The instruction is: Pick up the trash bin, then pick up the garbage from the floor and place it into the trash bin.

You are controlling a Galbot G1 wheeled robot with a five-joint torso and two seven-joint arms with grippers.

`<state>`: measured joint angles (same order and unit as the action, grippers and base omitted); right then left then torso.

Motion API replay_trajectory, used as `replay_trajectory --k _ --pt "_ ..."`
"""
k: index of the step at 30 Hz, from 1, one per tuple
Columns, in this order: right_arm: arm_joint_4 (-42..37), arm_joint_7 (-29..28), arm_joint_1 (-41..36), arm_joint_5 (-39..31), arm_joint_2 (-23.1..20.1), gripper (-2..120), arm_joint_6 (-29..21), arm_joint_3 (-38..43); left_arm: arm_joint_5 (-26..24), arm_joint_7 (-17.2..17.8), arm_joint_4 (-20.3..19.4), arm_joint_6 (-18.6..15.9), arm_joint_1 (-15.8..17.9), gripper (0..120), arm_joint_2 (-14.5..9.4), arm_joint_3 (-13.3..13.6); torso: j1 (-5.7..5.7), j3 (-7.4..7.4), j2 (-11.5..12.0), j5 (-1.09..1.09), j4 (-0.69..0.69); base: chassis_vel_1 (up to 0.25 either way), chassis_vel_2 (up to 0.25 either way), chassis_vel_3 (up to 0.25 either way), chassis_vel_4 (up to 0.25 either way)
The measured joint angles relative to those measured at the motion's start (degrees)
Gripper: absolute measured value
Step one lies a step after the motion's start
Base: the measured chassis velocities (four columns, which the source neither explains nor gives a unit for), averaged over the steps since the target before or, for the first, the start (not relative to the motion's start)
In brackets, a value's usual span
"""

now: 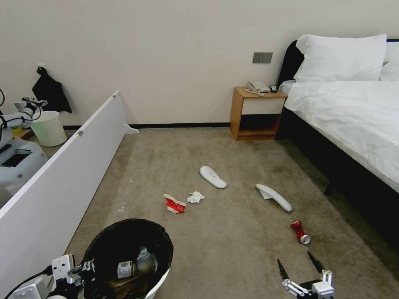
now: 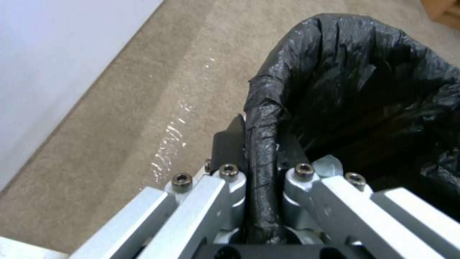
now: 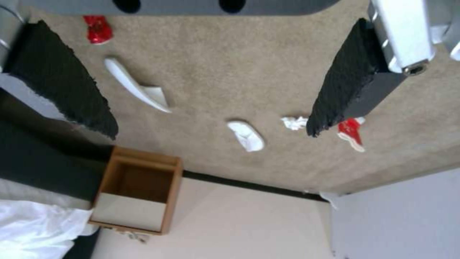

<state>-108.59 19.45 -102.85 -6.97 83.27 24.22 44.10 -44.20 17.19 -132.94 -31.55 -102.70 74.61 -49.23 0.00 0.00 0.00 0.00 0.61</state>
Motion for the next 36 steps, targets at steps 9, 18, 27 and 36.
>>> replay_trajectory --k 9,18,27,36 --pt "0.6 2.2 0.7 0.0 0.1 100 -0.4 0.1 -0.1 0.0 0.2 0.1 0.1 4 0.4 -0.3 0.00 0.00 0.0 0.00 0.00 0.000 0.000 0.000 0.000" --pt "1.2 3.3 0.7 0.0 0.8 100 -0.4 0.5 -0.2 0.0 0.3 0.1 0.3 4 0.2 -0.4 0.00 0.00 0.0 0.00 0.01 0.000 0.000 0.000 0.000" --pt "1.6 3.7 0.8 0.3 1.3 100 -0.4 0.4 -0.2 0.0 0.2 0.1 0.2 4 0.2 0.0 0.00 0.00 0.0 0.00 0.01 0.000 0.000 0.000 0.000" --pt "1.9 3.7 0.9 0.3 1.2 100 -0.4 0.4 -0.1 0.0 0.2 0.1 0.4 4 0.2 0.2 0.00 0.00 0.0 0.00 0.01 0.000 0.000 0.000 0.000"
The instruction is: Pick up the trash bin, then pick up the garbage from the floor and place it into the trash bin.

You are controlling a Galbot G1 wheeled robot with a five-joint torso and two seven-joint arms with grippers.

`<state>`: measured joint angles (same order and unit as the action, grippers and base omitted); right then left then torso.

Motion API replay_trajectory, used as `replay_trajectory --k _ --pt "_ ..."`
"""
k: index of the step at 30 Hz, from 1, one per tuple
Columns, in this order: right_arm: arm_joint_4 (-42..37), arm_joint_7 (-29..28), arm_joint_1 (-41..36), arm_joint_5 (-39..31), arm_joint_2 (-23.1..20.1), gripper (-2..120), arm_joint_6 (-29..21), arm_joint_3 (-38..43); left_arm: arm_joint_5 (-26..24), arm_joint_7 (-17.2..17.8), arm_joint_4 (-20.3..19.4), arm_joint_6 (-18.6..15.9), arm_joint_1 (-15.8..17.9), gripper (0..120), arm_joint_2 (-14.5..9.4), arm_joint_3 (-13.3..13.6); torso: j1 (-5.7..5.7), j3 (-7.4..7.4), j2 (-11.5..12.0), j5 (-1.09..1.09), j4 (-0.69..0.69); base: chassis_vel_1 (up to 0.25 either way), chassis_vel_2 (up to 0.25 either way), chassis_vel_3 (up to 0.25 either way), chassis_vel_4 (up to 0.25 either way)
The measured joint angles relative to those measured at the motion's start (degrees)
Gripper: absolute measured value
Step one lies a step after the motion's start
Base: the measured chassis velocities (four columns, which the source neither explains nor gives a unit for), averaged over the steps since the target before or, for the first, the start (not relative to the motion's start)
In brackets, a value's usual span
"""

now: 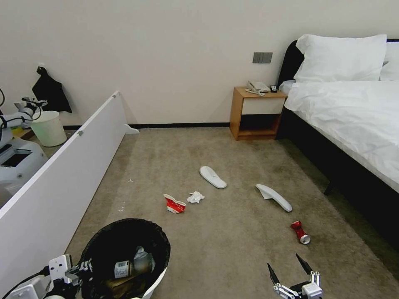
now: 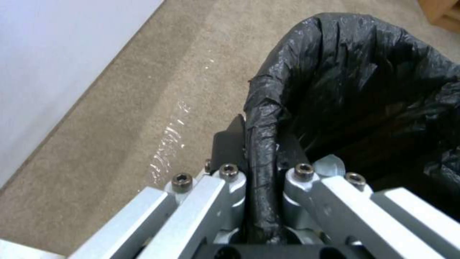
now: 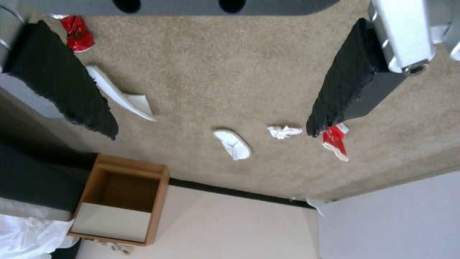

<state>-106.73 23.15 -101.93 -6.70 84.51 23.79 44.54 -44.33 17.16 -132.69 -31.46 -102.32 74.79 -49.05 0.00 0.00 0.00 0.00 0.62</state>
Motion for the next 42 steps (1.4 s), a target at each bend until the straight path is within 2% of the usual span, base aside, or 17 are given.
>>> replay_trajectory --k 30,42 --pt "0.8 0.7 0.4 0.3 0.5 100 -0.2 0.1 0.0 0.0 -0.2 -0.1 -0.1 4 0.2 0.4 0.00 0.00 0.0 0.00 0.00 0.000 0.000 0.000 0.000" --pt "1.0 1.1 0.6 0.3 0.6 100 -0.2 0.1 0.0 0.0 -0.2 -0.2 -0.1 4 0.2 0.4 0.00 0.00 0.0 0.00 0.00 -0.046 0.047 0.051 -0.053"
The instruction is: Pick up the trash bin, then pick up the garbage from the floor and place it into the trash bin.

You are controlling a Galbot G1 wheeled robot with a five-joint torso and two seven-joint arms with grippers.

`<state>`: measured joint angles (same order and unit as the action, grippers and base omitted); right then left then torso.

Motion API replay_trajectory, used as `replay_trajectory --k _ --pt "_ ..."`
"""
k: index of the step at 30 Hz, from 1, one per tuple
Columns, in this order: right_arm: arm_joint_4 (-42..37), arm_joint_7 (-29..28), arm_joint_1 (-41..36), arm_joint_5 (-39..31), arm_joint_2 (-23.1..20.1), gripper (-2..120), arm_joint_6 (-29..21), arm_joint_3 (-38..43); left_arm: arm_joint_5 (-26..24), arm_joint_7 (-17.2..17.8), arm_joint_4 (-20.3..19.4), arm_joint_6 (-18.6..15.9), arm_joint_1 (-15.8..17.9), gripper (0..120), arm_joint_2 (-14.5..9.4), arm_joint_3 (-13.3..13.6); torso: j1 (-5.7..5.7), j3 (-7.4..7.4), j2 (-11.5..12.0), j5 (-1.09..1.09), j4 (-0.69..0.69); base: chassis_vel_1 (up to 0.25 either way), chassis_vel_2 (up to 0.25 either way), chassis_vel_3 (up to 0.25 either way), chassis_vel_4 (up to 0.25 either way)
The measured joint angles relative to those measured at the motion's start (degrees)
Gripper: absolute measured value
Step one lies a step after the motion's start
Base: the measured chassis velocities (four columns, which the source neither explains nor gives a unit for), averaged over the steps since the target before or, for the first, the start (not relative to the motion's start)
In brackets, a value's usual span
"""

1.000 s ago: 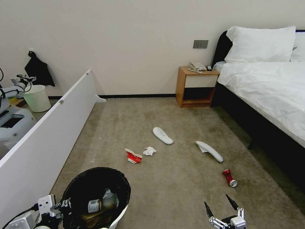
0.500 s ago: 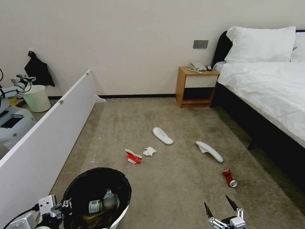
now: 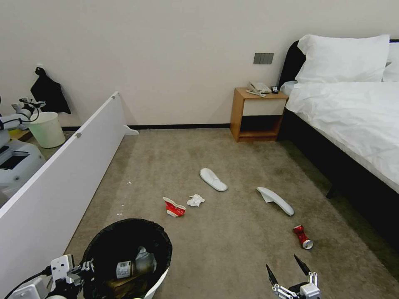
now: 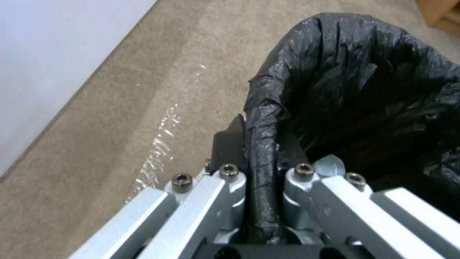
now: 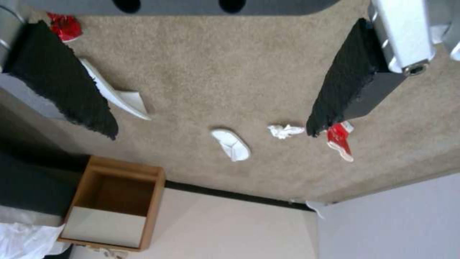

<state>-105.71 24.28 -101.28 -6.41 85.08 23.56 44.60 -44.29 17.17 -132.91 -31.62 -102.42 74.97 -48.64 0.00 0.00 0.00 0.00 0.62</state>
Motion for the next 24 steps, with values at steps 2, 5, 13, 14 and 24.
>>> replay_trajectory --k 2,5,13,14,24 --pt "0.0 0.1 0.1 0.0 0.1 100 0.0 0.0 0.0 0.0 0.0 0.0 0.0 4 0.0 0.0 0.00 0.00 0.0 0.00 0.00 -0.060 0.057 0.053 -0.061" --pt "0.0 0.1 0.1 0.0 0.1 100 0.0 0.0 0.0 0.0 0.0 0.0 0.0 4 0.0 0.0 0.00 0.00 0.0 0.00 0.00 -0.059 0.057 0.052 -0.055" --pt "0.0 0.3 0.1 0.0 0.2 100 0.0 -0.1 0.0 0.1 0.0 0.0 0.0 4 0.0 0.0 0.00 0.00 0.0 0.00 0.00 -0.053 0.067 0.057 -0.054" --pt "0.0 0.3 0.1 0.0 0.2 100 0.0 -0.1 0.0 0.1 0.0 0.0 0.0 4 0.0 0.0 0.00 0.00 0.0 0.00 0.00 -0.057 0.063 0.058 -0.061" --pt "0.1 0.7 0.1 0.1 0.2 100 0.0 -0.1 -0.1 0.1 -0.1 0.0 0.0 4 0.1 0.0 0.00 0.00 0.0 0.00 0.00 -0.060 0.070 0.059 -0.058"
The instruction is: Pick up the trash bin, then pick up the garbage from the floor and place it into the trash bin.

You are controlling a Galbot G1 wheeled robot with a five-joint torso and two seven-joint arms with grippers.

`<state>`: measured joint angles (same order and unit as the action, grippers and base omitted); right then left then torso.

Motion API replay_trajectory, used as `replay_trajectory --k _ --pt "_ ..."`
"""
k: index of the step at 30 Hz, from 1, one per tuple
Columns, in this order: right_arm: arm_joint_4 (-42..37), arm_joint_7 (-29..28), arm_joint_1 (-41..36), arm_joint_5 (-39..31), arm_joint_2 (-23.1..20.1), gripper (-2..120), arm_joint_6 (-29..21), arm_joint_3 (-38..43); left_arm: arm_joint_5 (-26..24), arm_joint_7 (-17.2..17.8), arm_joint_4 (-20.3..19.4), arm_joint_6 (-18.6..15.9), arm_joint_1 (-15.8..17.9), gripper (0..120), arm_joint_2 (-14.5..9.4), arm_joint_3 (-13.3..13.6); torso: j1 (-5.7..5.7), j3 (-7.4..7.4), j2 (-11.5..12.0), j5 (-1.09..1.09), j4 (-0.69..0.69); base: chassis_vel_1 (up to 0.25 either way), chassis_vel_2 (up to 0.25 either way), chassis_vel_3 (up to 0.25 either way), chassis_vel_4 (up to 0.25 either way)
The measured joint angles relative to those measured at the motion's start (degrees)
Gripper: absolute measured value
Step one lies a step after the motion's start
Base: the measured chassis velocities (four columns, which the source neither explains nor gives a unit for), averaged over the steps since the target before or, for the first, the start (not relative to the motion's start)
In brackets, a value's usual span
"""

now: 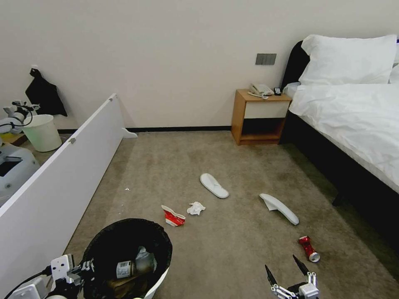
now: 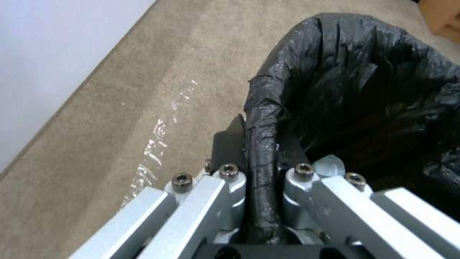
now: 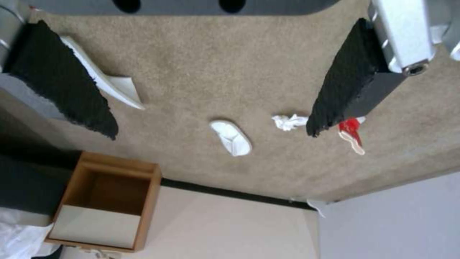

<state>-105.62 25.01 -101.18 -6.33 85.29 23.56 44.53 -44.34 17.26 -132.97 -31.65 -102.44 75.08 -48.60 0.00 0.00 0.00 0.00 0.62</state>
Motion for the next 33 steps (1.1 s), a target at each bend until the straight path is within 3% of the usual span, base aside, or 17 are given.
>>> replay_trajectory --k 33 --pt "0.4 -1.6 0.1 0.9 0.2 100 0.7 -0.3 -0.3 -0.6 0.0 0.9 -0.2 4 0.1 0.1 0.00 0.00 0.0 0.00 0.00 -0.069 0.066 0.069 -0.069"
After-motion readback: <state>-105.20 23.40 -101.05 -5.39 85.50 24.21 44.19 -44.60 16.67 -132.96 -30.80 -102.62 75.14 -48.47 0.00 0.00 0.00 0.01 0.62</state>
